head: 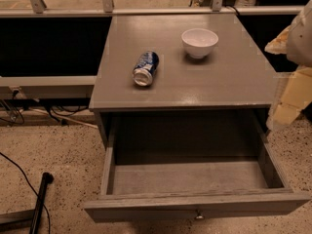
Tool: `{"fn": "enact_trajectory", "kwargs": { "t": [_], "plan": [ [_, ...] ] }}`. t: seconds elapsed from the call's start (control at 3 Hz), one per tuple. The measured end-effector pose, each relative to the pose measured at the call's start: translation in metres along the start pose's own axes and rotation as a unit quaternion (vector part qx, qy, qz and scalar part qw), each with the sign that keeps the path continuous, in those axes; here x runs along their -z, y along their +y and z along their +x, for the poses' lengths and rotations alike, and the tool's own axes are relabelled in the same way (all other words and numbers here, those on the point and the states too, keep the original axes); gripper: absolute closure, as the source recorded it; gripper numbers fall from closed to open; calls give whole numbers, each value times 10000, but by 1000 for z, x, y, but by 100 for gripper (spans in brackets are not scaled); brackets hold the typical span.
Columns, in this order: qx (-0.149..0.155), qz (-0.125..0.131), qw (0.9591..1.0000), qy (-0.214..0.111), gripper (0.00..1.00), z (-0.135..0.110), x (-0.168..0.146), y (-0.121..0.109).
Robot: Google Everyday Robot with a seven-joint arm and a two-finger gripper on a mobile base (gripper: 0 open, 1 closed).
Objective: Close top drawer
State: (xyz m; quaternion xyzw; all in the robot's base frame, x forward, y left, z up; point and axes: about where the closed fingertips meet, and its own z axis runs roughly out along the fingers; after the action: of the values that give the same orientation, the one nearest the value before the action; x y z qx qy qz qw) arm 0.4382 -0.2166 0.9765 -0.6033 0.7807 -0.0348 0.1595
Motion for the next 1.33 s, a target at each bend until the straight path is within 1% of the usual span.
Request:
{"fn": "enact_trajectory", "kwargs": {
  "t": [0.33, 0.67, 1.0, 1.33],
  "plan": [
    [0, 0, 10000, 0, 0, 0, 0, 0],
    [74, 21, 9996, -263, 0, -6, 5, 12],
    [531, 94, 9949, -848, 0, -31, 29, 40],
    [544, 86, 9947, -873, 0, -31, 27, 41]
  ]
}}
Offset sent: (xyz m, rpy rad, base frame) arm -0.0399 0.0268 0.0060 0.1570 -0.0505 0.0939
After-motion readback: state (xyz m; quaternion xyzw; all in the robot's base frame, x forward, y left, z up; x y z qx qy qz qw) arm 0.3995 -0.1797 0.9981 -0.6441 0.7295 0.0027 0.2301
